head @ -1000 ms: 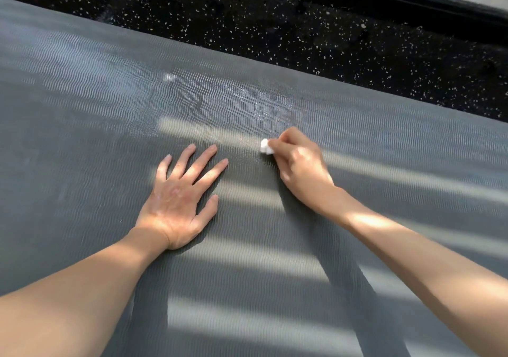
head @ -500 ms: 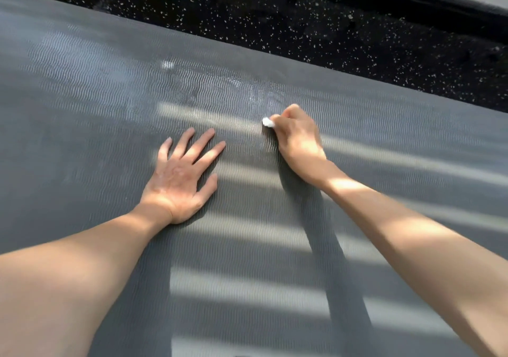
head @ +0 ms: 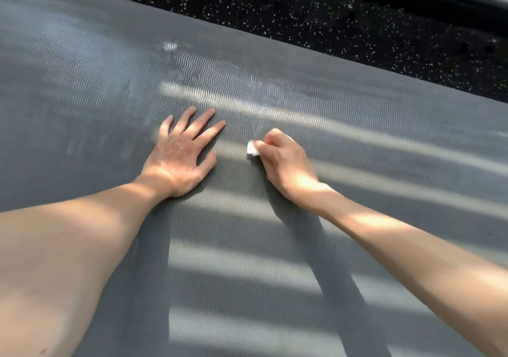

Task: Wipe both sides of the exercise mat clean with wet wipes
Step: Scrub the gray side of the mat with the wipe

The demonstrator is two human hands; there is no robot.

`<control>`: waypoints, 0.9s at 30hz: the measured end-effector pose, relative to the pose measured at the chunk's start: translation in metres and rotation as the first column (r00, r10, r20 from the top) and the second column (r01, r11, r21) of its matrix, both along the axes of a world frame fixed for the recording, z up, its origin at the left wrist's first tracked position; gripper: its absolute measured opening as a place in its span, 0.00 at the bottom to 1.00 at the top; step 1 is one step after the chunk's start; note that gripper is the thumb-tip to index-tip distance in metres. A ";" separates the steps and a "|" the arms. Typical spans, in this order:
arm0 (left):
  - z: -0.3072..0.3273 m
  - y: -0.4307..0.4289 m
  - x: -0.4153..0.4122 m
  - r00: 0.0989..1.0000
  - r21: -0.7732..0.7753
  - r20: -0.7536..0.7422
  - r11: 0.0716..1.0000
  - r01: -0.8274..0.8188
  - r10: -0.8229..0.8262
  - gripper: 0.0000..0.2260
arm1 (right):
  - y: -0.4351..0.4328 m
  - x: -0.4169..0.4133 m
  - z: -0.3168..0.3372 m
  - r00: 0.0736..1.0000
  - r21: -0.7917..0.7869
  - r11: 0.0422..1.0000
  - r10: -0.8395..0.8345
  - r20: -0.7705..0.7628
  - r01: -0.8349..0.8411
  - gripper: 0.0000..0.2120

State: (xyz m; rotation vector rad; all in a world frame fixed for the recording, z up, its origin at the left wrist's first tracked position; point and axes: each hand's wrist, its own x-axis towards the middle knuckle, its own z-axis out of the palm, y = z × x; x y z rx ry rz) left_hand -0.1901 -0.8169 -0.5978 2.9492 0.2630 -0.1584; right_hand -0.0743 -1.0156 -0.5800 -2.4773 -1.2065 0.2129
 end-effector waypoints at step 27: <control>-0.002 -0.102 -0.091 0.968 0.021 0.140 0.977 -0.212 0.207 0.29 | -0.043 -0.054 0.011 0.999 0.052 0.999 0.002 -0.049 0.001 0.10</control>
